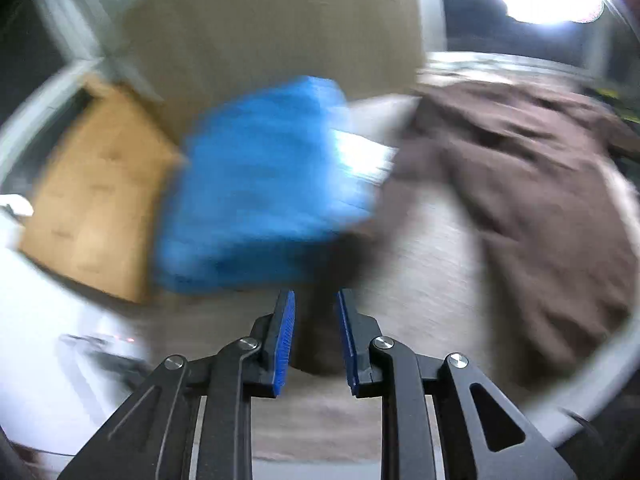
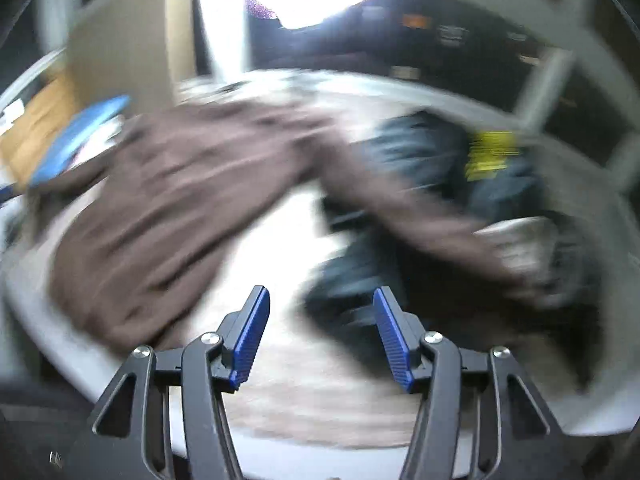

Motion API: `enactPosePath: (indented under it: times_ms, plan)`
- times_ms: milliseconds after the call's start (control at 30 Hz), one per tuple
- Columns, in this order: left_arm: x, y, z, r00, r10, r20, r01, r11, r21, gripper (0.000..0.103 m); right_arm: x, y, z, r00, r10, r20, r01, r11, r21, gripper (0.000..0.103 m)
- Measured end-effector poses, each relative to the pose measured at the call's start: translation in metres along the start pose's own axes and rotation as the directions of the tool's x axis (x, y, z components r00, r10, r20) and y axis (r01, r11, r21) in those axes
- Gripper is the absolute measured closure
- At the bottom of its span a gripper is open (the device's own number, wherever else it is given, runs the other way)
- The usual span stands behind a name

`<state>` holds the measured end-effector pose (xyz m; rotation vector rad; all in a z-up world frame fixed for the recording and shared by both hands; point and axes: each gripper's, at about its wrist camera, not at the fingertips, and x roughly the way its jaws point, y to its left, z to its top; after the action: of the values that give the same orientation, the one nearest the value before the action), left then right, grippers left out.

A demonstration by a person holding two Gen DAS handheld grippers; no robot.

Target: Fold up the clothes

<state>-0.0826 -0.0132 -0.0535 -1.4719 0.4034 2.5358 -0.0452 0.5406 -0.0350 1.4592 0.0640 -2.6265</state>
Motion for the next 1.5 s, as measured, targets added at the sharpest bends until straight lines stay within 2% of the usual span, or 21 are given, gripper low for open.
enactPosePath:
  times_ms: [67,133,267,400,433,467,500,533,633,767,833,900,933,967,1033,1167,1300,1333,1367,1400,1500]
  plan:
    - [0.012,-0.036,-0.022,0.980,-0.194,-0.051,0.195,0.981,0.017,0.079,0.028,0.041,-0.022,0.989,0.127,-0.070,-0.132,0.989,-0.067,0.050]
    - [0.028,-0.070,-0.037,0.957,-0.272,-0.099,0.279,0.959,0.058,0.079,0.057,0.068,-0.032,0.983,0.139,-0.121,-0.153,0.981,-0.116,0.050]
    - [0.058,-0.109,-0.047,0.941,-0.298,-0.161,0.316,0.943,0.103,0.079,0.096,0.098,-0.042,0.981,0.135,-0.141,-0.159,0.972,-0.175,0.050]
    - [0.077,-0.120,-0.043,0.919,-0.351,-0.182,0.369,0.926,0.081,0.083,0.112,0.104,-0.042,0.976,0.143,-0.163,-0.173,0.967,-0.187,0.050]
    - [0.079,-0.123,-0.041,0.909,-0.374,-0.183,0.392,0.917,0.072,0.088,0.116,0.106,-0.041,0.971,0.170,-0.171,-0.200,0.964,-0.176,0.053]
    - [0.080,-0.125,-0.040,0.900,-0.395,-0.183,0.412,0.909,0.065,0.092,0.119,0.109,-0.041,0.960,0.216,-0.179,-0.245,0.956,-0.160,0.072]
    - [0.080,-0.127,-0.038,0.895,-0.408,-0.182,0.424,0.903,0.065,0.100,0.119,0.111,-0.041,0.952,0.245,-0.181,-0.272,0.951,-0.146,0.085]
    - [0.077,-0.128,-0.036,0.894,-0.410,-0.178,0.427,0.902,0.067,0.101,0.117,0.113,-0.041,0.948,0.264,-0.178,-0.289,0.949,-0.130,0.091]
    - [0.057,-0.123,-0.025,0.899,-0.413,-0.147,0.426,0.902,0.068,0.101,0.092,0.106,-0.034,0.938,0.328,-0.110,-0.335,0.940,-0.057,0.093]
    - [-0.008,-0.094,-0.005,0.915,-0.402,-0.037,0.403,0.914,0.048,0.101,0.000,0.046,-0.023,0.913,0.384,0.139,-0.405,0.897,0.177,0.093]
    - [-0.035,-0.085,0.002,0.913,-0.408,0.007,0.407,0.912,0.060,0.101,-0.018,0.022,-0.036,0.913,0.359,0.195,-0.403,0.869,0.287,0.093]
    - [-0.046,-0.085,0.006,0.926,-0.376,0.022,0.372,0.923,0.094,0.101,-0.036,-0.001,-0.049,0.912,0.327,0.248,-0.403,0.827,0.393,0.093]
    - [-0.050,-0.086,0.007,0.931,-0.364,0.026,0.359,0.927,0.108,0.101,-0.040,-0.011,-0.057,0.924,0.297,0.239,-0.376,0.818,0.436,0.092]
    - [-0.044,-0.087,0.005,0.931,-0.366,0.014,0.362,0.925,0.118,0.101,-0.024,-0.013,-0.066,0.963,0.235,0.133,-0.270,0.852,0.448,0.091]
    - [-0.026,-0.091,-0.001,0.927,-0.373,-0.030,0.374,0.921,0.107,0.099,0.006,-0.011,-0.078,0.987,0.160,-0.016,-0.135,0.879,0.458,0.088]
    - [0.009,-0.120,-0.027,0.917,-0.380,-0.122,0.394,0.911,0.124,0.099,0.034,-0.011,-0.096,0.981,0.188,-0.052,-0.144,0.879,0.454,0.087]
    - [0.025,-0.166,-0.052,0.892,-0.411,-0.187,0.443,0.876,0.192,0.087,0.037,-0.012,-0.088,0.986,0.135,-0.099,-0.093,0.933,0.349,0.085]
    - [0.026,-0.176,-0.055,0.889,-0.415,-0.195,0.450,0.870,0.201,0.084,0.038,-0.012,-0.087,0.986,0.126,-0.111,-0.084,0.943,0.321,0.074]
    - [0.027,-0.185,-0.056,0.881,-0.429,-0.198,0.465,0.862,0.201,0.083,0.040,-0.013,-0.084,0.985,0.120,-0.124,-0.079,0.953,0.293,0.054]
    - [0.029,-0.194,-0.057,0.874,-0.443,-0.201,0.479,0.854,0.200,0.081,0.041,-0.019,-0.084,0.985,0.116,-0.129,-0.077,0.958,0.276,0.048]
    - [0.029,-0.211,-0.052,0.857,-0.479,-0.192,0.510,0.842,0.176,0.075,0.052,-0.020,-0.082,0.982,0.132,-0.138,-0.097,0.968,0.231,0.046]
